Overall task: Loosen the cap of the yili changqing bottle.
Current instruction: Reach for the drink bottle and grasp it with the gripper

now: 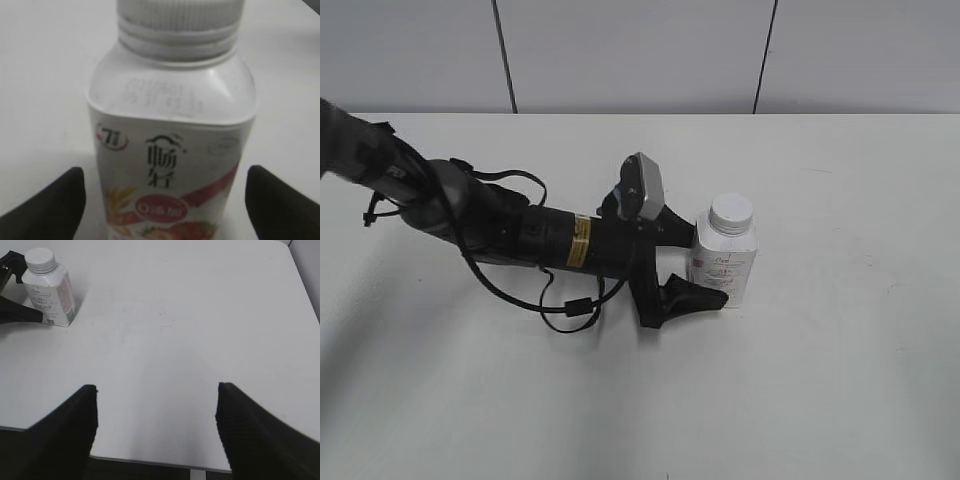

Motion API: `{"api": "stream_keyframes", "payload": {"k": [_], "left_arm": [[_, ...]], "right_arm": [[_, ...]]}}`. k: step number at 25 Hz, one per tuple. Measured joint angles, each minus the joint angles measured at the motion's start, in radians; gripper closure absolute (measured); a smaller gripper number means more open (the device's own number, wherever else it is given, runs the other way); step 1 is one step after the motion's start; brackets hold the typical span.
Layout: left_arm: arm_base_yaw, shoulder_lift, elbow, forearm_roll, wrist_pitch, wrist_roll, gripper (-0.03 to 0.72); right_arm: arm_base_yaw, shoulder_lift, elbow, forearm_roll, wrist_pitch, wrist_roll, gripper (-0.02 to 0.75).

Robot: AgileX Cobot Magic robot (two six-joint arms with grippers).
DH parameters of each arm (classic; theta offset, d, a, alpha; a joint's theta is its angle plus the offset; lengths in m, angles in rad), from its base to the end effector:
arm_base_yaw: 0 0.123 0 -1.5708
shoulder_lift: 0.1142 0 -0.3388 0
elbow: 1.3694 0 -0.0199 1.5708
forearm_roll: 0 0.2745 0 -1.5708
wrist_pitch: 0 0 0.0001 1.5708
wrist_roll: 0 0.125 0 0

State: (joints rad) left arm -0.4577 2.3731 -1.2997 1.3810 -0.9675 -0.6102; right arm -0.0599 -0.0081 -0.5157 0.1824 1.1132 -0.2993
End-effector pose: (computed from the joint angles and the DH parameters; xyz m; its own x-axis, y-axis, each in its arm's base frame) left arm 0.3970 -0.3082 0.0628 0.0015 0.3878 -0.9218 0.9992 0.0361 0.0168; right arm -0.0138 0.0212 0.2739 -0.4453 -0.1871 -0.8756 -0.1845 0.9761 -0.1147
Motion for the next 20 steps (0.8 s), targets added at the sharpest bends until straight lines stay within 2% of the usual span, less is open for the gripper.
{"api": "stream_keyframes", "payload": {"k": [8, 13, 20], "left_arm": [[-0.045, 0.054, -0.066, -0.019, -0.018, -0.022, 0.099], [-0.051, 0.08, -0.08, -0.039, -0.026, -0.026, 0.106], [-0.051, 0.084, -0.086, -0.059, -0.028, -0.026, 0.2]], "right_arm": [[0.0, 0.0, 0.0, 0.0, 0.0, 0.0, 0.156], [0.0, 0.0, 0.0, 0.0, 0.0, 0.0, 0.156], [0.0, 0.0, 0.0, -0.001, 0.0, 0.0, 0.156]]}}
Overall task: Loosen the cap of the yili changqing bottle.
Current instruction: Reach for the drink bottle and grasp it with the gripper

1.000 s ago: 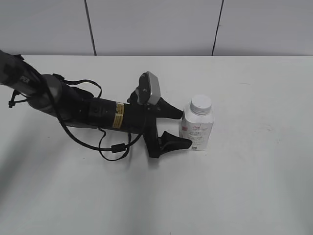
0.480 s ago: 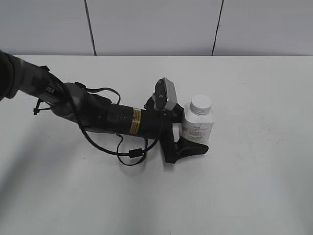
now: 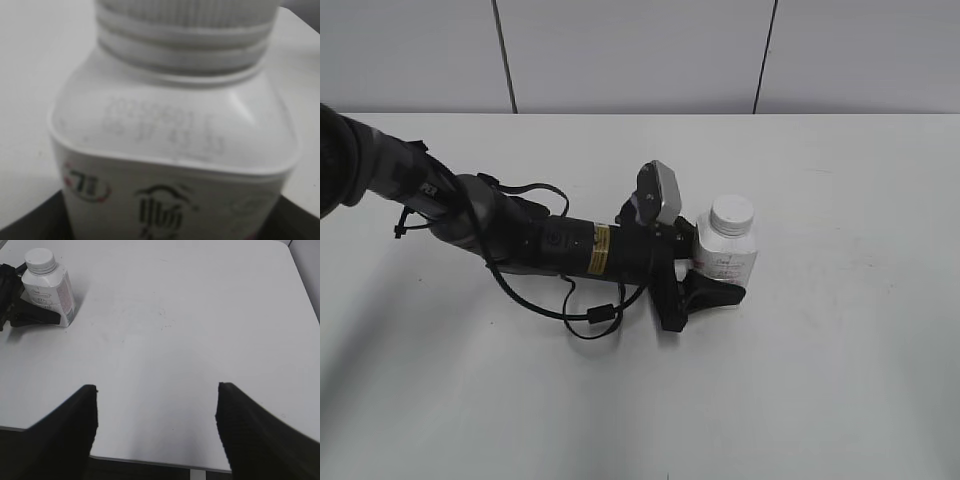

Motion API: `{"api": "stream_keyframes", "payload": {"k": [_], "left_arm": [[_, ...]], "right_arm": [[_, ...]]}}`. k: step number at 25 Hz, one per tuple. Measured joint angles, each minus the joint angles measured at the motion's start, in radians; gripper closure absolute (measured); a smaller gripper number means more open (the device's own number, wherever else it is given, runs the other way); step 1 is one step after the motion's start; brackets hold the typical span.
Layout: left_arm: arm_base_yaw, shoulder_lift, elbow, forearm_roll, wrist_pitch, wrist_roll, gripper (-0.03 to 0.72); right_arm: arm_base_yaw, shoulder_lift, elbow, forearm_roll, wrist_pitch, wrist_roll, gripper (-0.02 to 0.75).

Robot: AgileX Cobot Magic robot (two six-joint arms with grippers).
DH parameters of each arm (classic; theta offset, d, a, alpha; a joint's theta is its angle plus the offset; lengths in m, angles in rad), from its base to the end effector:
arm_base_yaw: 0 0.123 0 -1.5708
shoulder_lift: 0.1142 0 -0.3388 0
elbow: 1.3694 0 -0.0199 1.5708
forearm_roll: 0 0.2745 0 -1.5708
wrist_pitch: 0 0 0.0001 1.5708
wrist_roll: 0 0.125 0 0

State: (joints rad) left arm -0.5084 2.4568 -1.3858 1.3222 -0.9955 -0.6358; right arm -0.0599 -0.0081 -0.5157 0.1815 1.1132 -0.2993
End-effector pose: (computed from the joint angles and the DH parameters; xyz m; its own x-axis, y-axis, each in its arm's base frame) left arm 0.3986 -0.3384 0.0461 -0.0349 0.3379 -0.9405 0.9992 0.0283 -0.0269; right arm -0.0138 0.0211 0.2739 -0.4454 -0.1875 -0.8755 -0.1840 0.9761 -0.1154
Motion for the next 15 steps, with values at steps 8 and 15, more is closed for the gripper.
{"api": "stream_keyframes", "payload": {"k": [8, 15], "left_arm": [[0.0, 0.0, 0.0, 0.004, -0.006, 0.0, 0.305], [0.047, -0.012, 0.021, 0.036, -0.08, 0.0, 0.312]], "right_arm": [[0.0, 0.0, 0.0, 0.0, 0.0, 0.0, 0.156], [0.0, 0.0, 0.0, 0.0, 0.0, 0.0, 0.156]]}}
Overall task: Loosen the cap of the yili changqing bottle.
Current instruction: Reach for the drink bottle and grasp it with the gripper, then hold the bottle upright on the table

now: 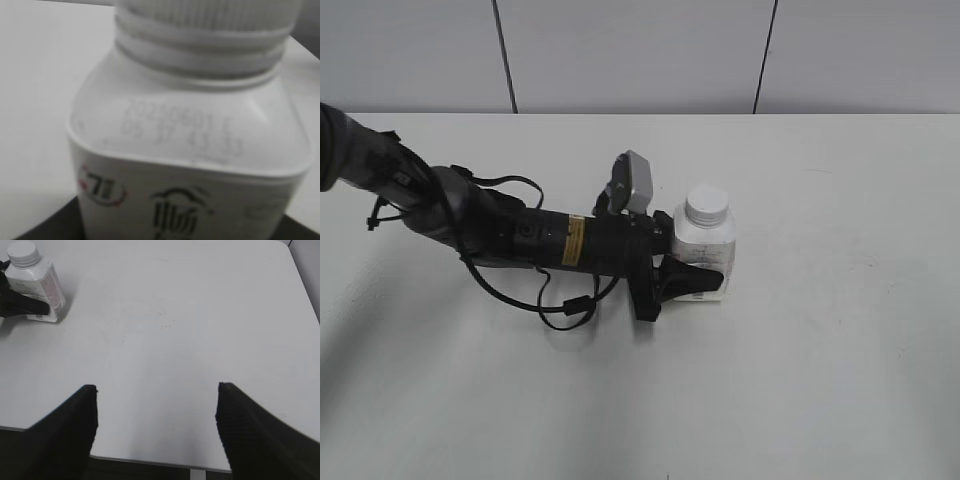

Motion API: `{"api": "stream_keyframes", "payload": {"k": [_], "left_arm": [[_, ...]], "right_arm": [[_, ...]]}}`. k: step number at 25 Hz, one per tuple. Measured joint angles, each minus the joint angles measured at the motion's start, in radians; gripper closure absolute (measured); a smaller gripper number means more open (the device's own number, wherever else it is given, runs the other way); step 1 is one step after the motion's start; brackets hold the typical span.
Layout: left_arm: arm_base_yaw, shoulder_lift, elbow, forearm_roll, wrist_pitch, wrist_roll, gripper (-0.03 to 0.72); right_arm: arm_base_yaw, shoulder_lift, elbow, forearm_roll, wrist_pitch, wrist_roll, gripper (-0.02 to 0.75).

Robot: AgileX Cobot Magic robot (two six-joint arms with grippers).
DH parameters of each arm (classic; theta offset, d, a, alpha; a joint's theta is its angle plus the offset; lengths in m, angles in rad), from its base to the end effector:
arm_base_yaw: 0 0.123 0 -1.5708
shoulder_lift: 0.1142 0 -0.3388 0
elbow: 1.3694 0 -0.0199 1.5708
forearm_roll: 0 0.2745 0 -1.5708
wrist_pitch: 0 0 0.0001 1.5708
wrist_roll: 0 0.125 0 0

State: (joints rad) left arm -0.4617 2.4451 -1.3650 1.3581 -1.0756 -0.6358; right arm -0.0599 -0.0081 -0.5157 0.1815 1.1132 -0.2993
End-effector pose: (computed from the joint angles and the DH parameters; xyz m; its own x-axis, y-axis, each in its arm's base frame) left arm 0.4011 -0.3196 0.0531 -0.0389 0.2968 -0.9541 0.9992 0.0006 -0.0406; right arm -0.0138 0.0211 0.2739 -0.4454 -0.1875 -0.8755 -0.1840 0.9761 -0.1154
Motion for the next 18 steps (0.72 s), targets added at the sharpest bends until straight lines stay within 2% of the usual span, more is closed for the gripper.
{"api": "stream_keyframes", "payload": {"k": [9, 13, 18], "left_arm": [[0.146, -0.09, 0.112, 0.042, -0.016, 0.0, 0.312], [0.191, -0.09, 0.121, 0.105, -0.014, 0.0, 0.312], [0.229, -0.088, 0.122, 0.114, -0.015, 0.005, 0.312]], "right_arm": [[0.0, 0.0, 0.0, 0.0, 0.0, 0.0, 0.156], [0.0, 0.0, 0.0, 0.0, 0.0, 0.0, 0.156], [0.0, 0.0, 0.0, 0.0, 0.0, 0.0, 0.156]]}}
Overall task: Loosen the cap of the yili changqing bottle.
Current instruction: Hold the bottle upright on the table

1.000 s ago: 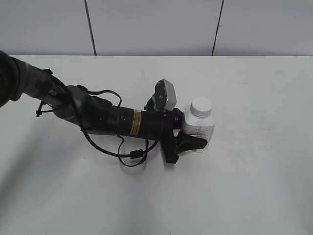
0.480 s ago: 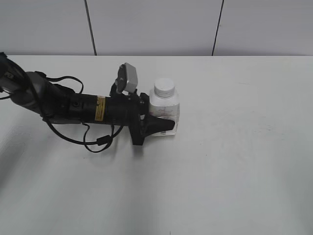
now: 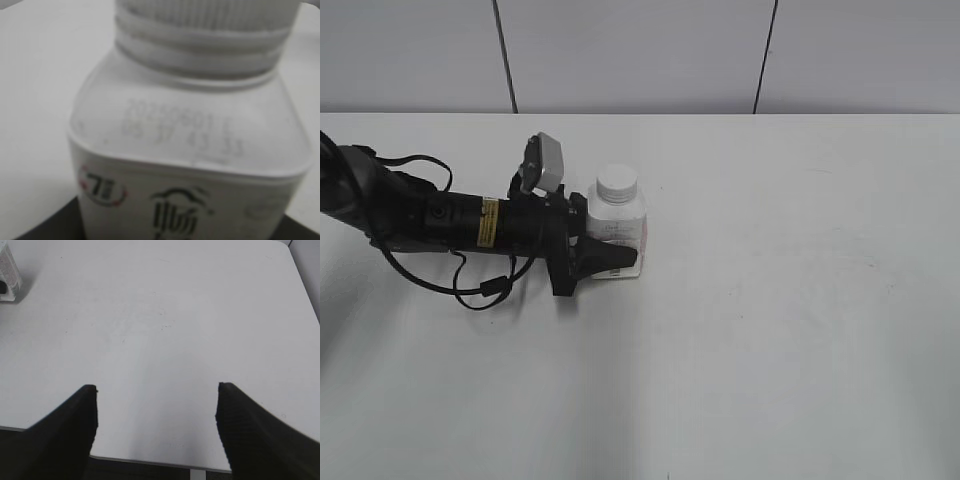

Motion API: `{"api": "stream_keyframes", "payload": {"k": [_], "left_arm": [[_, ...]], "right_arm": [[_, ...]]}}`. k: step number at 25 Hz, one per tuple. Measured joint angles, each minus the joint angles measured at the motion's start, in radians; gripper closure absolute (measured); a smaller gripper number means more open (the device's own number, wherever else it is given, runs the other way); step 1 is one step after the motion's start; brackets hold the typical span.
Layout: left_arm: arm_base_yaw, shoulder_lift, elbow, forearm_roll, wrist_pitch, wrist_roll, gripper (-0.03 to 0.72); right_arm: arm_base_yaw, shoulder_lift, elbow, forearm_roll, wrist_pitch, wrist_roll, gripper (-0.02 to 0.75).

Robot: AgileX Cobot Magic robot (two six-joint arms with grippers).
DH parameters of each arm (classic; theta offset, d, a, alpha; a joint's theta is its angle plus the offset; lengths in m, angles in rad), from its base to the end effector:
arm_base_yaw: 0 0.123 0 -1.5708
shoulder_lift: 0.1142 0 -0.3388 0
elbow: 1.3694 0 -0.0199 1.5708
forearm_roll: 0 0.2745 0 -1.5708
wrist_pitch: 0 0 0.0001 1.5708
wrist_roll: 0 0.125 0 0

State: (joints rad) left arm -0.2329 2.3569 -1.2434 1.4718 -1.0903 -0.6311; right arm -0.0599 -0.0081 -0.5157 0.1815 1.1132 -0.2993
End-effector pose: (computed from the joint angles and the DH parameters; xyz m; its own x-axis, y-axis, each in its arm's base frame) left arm 0.4260 -0.2144 0.0652 -0.0863 0.3422 -0.9357 0.9910 0.1259 -0.0454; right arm -0.0138 0.0211 0.2739 -0.4454 -0.1875 -0.8755 -0.1840 0.9761 -0.1154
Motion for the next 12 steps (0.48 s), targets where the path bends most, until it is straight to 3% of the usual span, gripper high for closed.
{"api": "stream_keyframes", "payload": {"k": [12], "left_arm": [[0.003, 0.052, 0.0, -0.028, -0.053, 0.021, 0.315]], "right_arm": [[0.0, 0.0, 0.0, 0.0, 0.0, 0.0, 0.156]]}}
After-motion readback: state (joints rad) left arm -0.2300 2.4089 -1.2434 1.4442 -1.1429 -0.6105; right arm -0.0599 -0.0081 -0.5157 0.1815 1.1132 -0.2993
